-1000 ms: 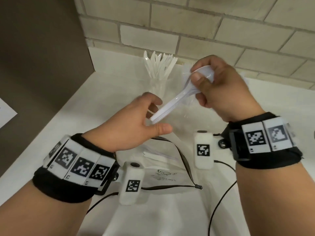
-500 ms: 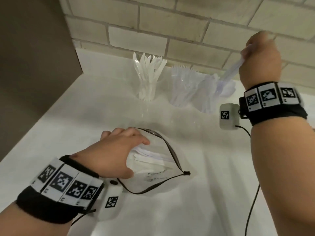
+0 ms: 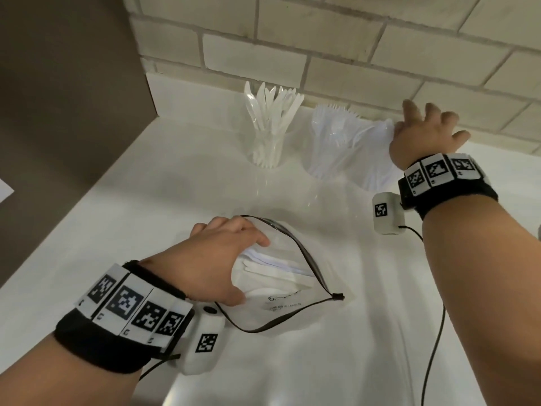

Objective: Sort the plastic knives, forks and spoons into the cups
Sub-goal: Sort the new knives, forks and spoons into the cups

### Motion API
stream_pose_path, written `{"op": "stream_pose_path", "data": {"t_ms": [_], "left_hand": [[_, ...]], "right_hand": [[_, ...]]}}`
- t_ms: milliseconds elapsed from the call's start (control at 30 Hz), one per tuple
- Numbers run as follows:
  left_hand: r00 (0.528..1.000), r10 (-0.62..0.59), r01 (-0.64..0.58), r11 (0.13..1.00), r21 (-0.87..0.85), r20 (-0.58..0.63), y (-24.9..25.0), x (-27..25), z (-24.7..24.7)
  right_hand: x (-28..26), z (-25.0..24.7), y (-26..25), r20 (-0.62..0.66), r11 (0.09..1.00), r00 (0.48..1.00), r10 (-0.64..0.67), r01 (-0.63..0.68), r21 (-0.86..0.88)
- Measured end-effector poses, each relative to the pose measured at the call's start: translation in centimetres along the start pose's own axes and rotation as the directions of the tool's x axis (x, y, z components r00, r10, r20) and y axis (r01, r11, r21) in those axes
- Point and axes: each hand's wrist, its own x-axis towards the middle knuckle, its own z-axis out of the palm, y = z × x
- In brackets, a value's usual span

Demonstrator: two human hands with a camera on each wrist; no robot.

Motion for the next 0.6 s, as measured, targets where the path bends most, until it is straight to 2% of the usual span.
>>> {"op": "stream_pose_path", "data": {"t_ms": [100, 167, 200, 267, 333, 400, 433, 467, 600], "left_hand": [[1.000, -0.010, 0.010, 1.000, -0.006, 0.002, 0.0, 0.1, 0.0], [1.000, -0.023, 0.023, 1.000, -0.019, 0.004, -0.1, 0.2, 0.1], [1.000, -0.030, 0.030, 0.999, -0.023, 0.004, -0.1, 0.3, 0.2], [0.999, -0.042, 0.042, 0.999, -0.019, 0.001, 0.0, 0.3, 0.3], [0.999, -0.053, 0.053, 0.999, -0.009, -0.012, 0.3, 0.2, 0.3], [0.998, -0.065, 0.065, 0.998, -0.003, -0.022, 0.6, 0.1, 0.3], [0.997, -0.072, 0.072, 0.997, 0.001, -0.022, 0.7, 0.0, 0.4], [0.997, -0.081, 0.081, 0.997, 0.012, -0.017, 0.8, -0.2, 0.6], [0.994, -0.109, 0.106, 0.987, 0.124, 0.019, 1.3, -0.7, 1.3]], "right_hand": [[-2.4, -3.2, -1.5, -0.049, 0.996, 0.997, -0.067, 0.070, 0.058], [-4.8, -6.0, -3.2, 0.029, 0.960, 0.977, -0.210, 0.201, 0.194], [-6.4, -7.3, -4.3, 0.077, 0.922, 0.946, -0.314, 0.285, 0.261], [-10.3, -8.8, -6.4, 0.165, 0.818, 0.835, -0.525, 0.441, 0.370], [-14.3, -8.7, -8.3, 0.280, 0.707, 0.671, -0.687, 0.526, 0.474], [-16.9, -6.8, -9.6, 0.447, 0.661, 0.489, -0.749, 0.602, 0.448], [-17.6, -5.6, -9.9, 0.526, 0.651, 0.422, -0.739, 0.650, 0.392], [-18.1, -4.3, -9.9, 0.578, 0.646, 0.393, -0.715, 0.689, 0.330], [-19.1, -2.0, -9.7, 0.705, 0.733, 0.439, -0.557, 0.658, 0.169]]}}
